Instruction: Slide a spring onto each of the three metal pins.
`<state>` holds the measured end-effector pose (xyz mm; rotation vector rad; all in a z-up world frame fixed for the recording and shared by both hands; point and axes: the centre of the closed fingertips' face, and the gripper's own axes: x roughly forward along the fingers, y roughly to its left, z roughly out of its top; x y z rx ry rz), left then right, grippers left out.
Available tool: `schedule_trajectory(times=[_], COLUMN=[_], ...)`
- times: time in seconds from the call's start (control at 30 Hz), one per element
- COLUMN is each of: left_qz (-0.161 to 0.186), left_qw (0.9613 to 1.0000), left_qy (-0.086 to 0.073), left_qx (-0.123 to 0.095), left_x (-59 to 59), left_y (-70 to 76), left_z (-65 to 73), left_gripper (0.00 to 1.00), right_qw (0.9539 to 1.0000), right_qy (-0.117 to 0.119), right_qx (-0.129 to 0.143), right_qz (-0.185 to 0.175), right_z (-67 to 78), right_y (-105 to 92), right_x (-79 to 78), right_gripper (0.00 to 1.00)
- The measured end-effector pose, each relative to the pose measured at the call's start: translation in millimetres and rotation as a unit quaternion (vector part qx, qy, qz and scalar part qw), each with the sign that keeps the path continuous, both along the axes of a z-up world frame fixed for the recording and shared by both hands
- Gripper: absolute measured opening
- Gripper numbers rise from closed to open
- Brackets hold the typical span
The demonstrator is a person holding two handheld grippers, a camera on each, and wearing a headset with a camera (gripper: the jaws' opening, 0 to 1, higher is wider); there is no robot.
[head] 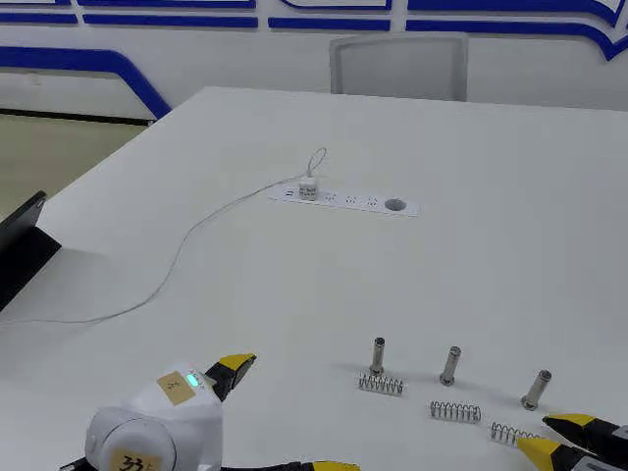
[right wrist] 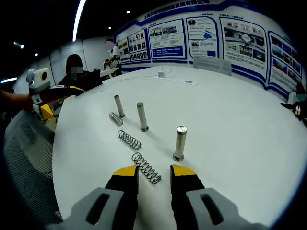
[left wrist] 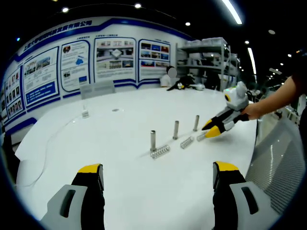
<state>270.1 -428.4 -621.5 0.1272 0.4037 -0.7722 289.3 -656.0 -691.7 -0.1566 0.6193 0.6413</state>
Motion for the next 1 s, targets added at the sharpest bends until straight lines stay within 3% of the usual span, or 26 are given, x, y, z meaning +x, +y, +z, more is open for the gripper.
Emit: schedule_trajectory(times=[0.3,0.47,0.7,1.0], left_qz=[-0.002,-0.003,-0.005,-0.019], left_qw=[1.0000,1.0000,0.9999,0.9998], left_qy=[0.004,0.005,0.006,0.010], left_qx=[0.003,0.007,0.010,0.003], left_x=[-1.3,-2.0,-2.5,-5.5], left_y=[-0.6,-0.6,-0.7,-5.9], left_z=[-1.1,-2.1,-3.6,-3.8], left_gripper=[0.97,0.97,0.97,0.96], right_qw=[0.9994,0.9976,0.9964,0.9952], right_qy=[0.015,0.007,0.001,0.005], right_qx=[0.010,-0.011,-0.018,-0.022], right_qz=[0.029,0.068,0.083,0.095], right_z=[-5.1,-7.1,-6.5,-5.4], right_y=[5.7,12.3,13.5,12.9], right_x=[1.3,-7.4,-12.9,-20.5], right_gripper=[0.25,0.19,0.11,0.11])
